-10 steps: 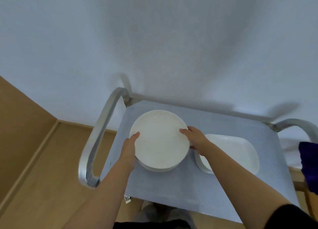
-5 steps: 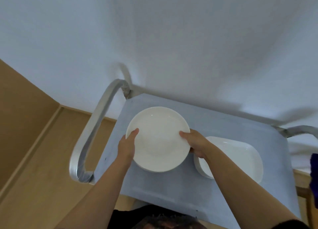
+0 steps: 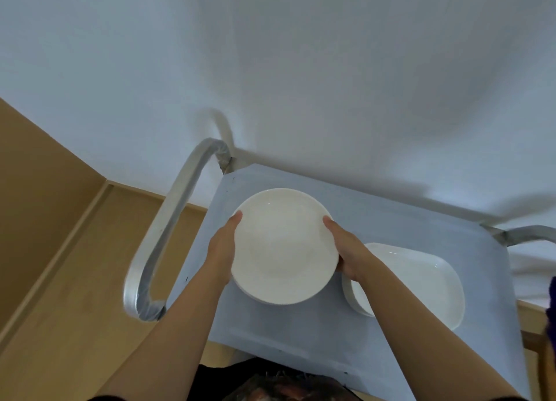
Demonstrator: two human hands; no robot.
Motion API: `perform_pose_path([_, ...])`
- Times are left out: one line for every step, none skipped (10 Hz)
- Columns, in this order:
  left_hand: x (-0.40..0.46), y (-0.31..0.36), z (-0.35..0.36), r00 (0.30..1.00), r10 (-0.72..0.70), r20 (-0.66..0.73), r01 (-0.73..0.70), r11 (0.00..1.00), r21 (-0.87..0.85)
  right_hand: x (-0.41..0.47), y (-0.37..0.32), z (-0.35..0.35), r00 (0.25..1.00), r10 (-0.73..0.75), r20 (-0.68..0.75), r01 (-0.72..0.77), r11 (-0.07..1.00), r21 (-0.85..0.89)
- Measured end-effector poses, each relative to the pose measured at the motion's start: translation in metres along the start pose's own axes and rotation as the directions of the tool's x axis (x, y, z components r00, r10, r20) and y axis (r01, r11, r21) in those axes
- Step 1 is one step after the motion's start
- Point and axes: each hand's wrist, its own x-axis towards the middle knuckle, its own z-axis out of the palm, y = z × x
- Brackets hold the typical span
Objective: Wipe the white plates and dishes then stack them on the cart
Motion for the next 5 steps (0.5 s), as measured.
perform_pose_path([0.001, -0.001, 0.002, 1.000, -0.004, -0.014, 0.005, 0.999, 0.042, 0.000, 0.005, 0.003, 1.000, -0.013, -0.020, 0.012, 0.999, -0.036])
perform_pose_path([0.005, -0.004, 0.002, 0.999, 0.020, -0.050, -0.016, 0.996, 0.092, -0.001, 0.006, 0.003, 0.998, -0.058, -0.021, 0.056, 0.997, -0.060])
perform_pose_path([0.006, -0.001, -0.001, 0.998, 0.039, -0.059, -0.024, 0.971, 0.237, -0.002, 0.004, 0.004, 0.997, -0.082, -0.018, 0.079, 0.989, -0.124])
perform_pose_path([0.011, -0.002, -0.006, 0.996, 0.065, -0.057, -0.030, 0.874, 0.486, 0.000, 0.005, 0.002, 0.981, -0.192, -0.042, 0.170, 0.937, -0.306])
perform_pose_path([0.000, 0.003, -0.003, 0.951, 0.298, -0.085, -0.151, 0.686, 0.712, -0.011, 0.006, 0.000, 0.928, -0.353, -0.121, 0.248, 0.825, -0.507])
